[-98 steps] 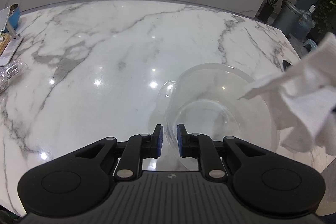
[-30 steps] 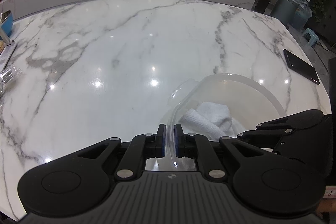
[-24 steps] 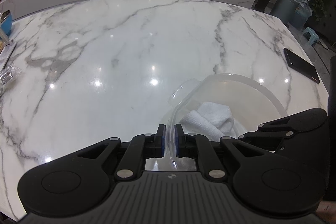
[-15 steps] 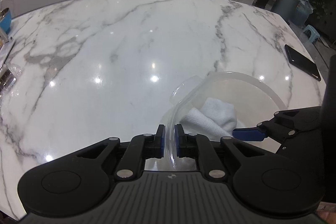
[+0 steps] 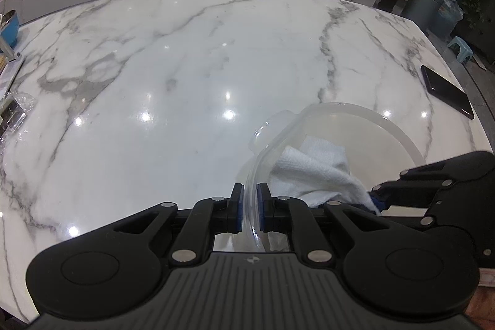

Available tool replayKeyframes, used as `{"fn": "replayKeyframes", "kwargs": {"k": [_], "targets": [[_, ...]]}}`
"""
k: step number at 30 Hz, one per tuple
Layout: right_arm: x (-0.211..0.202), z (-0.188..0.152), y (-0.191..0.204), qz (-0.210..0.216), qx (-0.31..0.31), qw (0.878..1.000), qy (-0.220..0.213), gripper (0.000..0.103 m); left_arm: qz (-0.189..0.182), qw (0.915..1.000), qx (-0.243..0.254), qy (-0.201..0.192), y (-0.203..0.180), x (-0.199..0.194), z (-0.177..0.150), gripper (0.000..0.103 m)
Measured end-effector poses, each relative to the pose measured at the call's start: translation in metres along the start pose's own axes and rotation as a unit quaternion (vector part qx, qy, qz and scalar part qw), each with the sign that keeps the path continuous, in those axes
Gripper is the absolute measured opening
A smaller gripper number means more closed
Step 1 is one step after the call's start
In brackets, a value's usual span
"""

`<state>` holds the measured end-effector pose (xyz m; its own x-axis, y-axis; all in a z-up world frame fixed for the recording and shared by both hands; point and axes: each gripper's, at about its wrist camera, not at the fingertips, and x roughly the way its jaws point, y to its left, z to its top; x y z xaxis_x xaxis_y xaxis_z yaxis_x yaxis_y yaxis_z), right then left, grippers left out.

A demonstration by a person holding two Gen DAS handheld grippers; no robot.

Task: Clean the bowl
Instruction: 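Rub the towel around the bowl interior with the right gripper while the left gripper holds the rim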

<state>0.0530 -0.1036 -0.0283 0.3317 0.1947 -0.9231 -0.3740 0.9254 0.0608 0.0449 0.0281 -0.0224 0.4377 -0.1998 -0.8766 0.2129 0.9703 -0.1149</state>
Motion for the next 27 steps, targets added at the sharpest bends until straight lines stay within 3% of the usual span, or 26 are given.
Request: {"fn": "replayKeyframes", "kwargs": {"k": [4,11,20,27], "targets": [[-0.002,0.006,0.005,-0.004,-0.007,1.0,-0.012,0.008,0.003,1.0,-0.005,-0.001,0.003,0.0,0.0,0.007],[0.012,0.01,0.007,0.007,-0.01,1.0,0.015,0.008,0.003,1.0,-0.007,-0.002,0.005,-0.002,-0.001,0.007],[0.009,0.003,0.017,0.053,-0.034,0.997,0.047,0.008,0.005,1.0,-0.008,-0.002,0.003,-0.002,-0.001,0.008],[0.009,0.003,0.016,0.025,-0.036,0.998,0.055,0.008,0.007,1.0,-0.003,-0.002,0.003,-0.002,-0.001,0.007]]}}
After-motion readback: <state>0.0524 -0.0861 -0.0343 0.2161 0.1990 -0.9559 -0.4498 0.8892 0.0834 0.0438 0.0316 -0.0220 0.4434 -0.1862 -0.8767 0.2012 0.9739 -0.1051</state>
